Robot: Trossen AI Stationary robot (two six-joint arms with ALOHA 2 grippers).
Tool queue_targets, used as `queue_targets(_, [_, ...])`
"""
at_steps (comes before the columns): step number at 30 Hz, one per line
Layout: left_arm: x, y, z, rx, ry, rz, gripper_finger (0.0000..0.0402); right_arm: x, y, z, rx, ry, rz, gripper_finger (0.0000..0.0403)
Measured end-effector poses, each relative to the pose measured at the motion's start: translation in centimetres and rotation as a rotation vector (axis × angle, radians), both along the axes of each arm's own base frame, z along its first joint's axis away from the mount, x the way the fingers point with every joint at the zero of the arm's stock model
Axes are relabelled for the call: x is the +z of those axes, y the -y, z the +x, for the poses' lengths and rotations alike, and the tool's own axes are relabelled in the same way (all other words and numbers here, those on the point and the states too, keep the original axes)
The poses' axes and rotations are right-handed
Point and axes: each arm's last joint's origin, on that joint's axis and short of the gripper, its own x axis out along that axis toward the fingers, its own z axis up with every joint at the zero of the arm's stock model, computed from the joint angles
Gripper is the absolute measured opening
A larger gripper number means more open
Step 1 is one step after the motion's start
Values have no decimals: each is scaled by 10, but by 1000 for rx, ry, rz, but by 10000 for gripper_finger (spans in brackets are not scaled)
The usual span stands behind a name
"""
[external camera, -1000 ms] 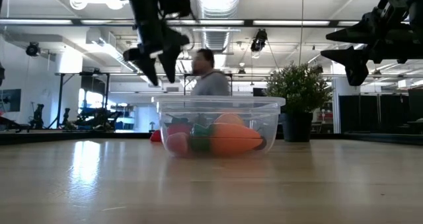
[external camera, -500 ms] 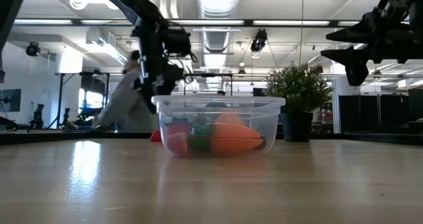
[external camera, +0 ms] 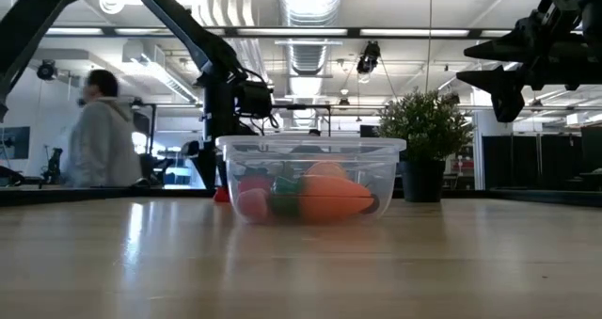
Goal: Pick and placing Produce into tupperware
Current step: Put the strawberry into the transparent bin
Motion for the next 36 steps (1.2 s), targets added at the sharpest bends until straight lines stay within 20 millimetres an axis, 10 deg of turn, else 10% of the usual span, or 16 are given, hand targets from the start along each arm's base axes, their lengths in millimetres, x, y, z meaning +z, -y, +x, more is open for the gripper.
queue_targets(18, [-15, -6, 5, 1, 64, -74, 273, 0, 0, 0, 0, 0, 0, 178])
queue_targets(36, [-10, -4, 7, -3, 48, -25, 132, 0, 0, 0, 0, 0, 0, 178])
